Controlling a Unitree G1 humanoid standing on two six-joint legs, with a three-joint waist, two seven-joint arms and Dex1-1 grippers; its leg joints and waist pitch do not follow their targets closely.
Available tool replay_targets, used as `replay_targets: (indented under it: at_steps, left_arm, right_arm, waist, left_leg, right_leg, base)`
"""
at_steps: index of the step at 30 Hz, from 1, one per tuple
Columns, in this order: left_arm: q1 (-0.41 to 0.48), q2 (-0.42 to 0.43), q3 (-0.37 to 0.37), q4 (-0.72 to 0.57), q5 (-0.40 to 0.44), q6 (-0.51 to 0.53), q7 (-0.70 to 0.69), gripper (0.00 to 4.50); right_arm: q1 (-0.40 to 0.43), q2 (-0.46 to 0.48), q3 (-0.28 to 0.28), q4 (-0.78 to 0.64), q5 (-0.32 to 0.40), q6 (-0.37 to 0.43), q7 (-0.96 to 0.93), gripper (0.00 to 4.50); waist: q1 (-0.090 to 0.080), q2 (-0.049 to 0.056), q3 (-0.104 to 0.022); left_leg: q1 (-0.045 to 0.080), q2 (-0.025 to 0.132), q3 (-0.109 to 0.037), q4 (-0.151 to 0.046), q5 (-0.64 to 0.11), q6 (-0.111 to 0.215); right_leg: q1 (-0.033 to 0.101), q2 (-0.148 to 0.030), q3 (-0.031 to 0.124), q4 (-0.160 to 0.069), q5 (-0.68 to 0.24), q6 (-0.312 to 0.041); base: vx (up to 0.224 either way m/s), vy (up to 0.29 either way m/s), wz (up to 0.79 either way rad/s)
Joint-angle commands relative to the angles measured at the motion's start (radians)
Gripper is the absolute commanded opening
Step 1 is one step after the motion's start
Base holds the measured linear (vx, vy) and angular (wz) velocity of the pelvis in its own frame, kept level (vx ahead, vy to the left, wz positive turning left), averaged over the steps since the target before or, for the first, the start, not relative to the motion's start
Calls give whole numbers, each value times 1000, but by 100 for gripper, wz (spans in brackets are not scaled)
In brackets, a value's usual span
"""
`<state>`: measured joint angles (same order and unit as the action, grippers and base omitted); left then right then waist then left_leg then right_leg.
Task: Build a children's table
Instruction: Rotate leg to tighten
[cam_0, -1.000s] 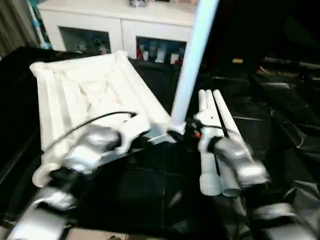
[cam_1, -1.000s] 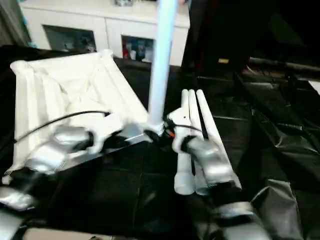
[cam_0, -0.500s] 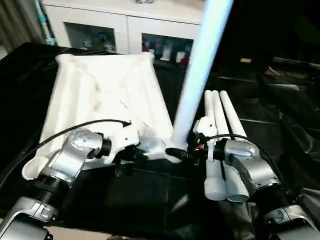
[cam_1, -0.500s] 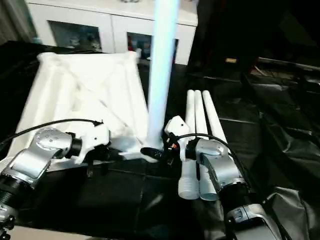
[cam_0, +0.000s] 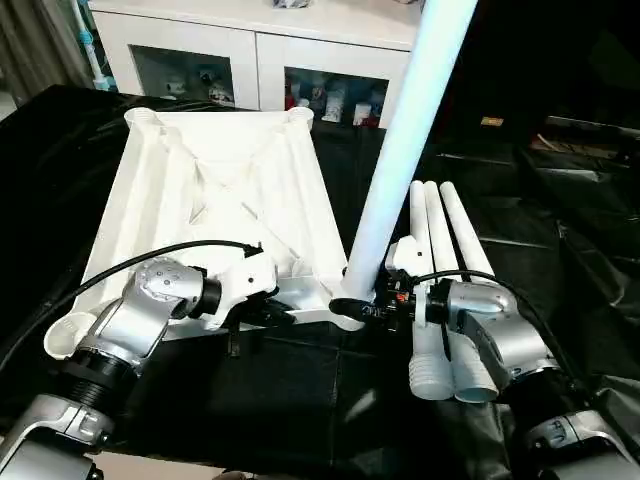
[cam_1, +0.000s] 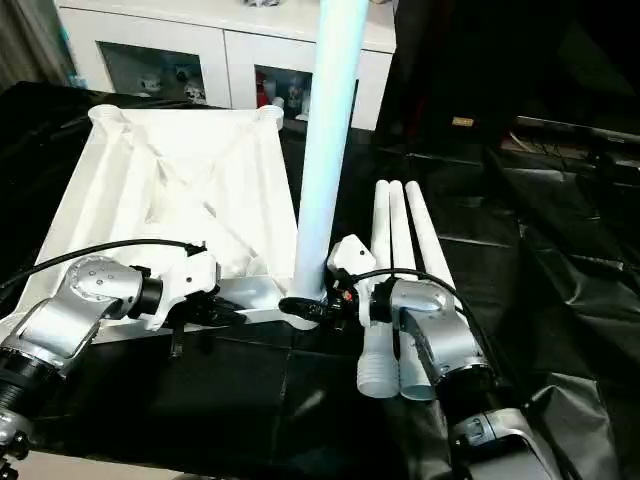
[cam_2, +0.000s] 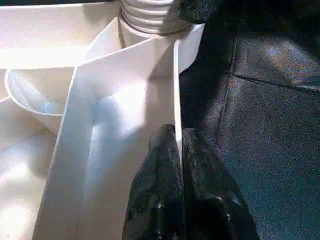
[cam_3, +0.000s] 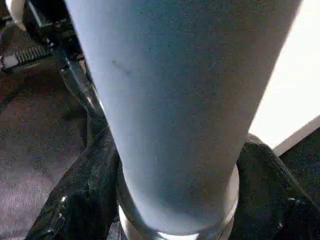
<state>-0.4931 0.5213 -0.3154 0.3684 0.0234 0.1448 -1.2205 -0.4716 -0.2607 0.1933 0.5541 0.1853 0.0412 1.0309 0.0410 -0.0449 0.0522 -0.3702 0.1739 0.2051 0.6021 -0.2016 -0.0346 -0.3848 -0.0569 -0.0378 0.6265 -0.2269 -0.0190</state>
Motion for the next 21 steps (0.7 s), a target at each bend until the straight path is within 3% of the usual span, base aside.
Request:
replay_targets:
  at_steps: [1, 6, 10, 12, 16, 21]
  left_arm:
    - [5, -20, 3, 8, -20, -10, 9, 0]
    - [-42, -112, 29, 109, 20, 43, 193, 0]
    - [-92, -194, 31, 175, 58, 91, 336, 0]
    - [-124, -250, 40, 213, 77, 134, 441, 0]
    - [-153, -313, 51, 248, 87, 174, 539, 0]
    - [-158, -330, 40, 258, 105, 174, 553, 0]
  right_arm:
    - [10, 9, -29, 35, -2, 18, -52, 272]
    - [8, 119, -125, 150, 22, 36, -289, 272]
    - [-25, 179, -133, 243, -20, -4, -476, 270]
    - [-57, 215, -143, 296, -38, -11, -600, 270]
    - [-107, 270, -192, 357, -23, 4, -731, 270]
    - [-159, 306, -204, 403, -38, -14, -786, 270]
  waist:
    - [0, 10, -58]
    - [-7, 12, -50]
    - [-10, 16, -46]
    - [-12, 13, -44]
    - [-12, 13, -47]
    - [-10, 13, -51]
  left_leg:
    - [20, 70, -31, -71, -109, 45]
    - [27, 69, -36, -80, -211, -16]
    - [32, 70, -39, -82, -266, -41]
    - [37, 67, -43, -83, -299, -58]
    - [33, 66, -45, -86, -301, -49]
    - [25, 65, -41, -85, -249, -22]
  right_leg:
    - [39, -94, 52, -62, 7, -279]
    - [31, -97, 54, -82, -182, -245]
    - [21, -101, 56, -95, -306, -212]
    - [16, -103, 55, -102, -375, -195]
    - [18, -101, 54, -105, -368, -176]
    - [23, -99, 53, -97, -260, -186]
  base:
    - [0, 0, 0]
    - [0, 0, 0]
    - [0, 0, 0]
    - [0, 0, 0]
    - [0, 0, 0]
    - [0, 0, 0]
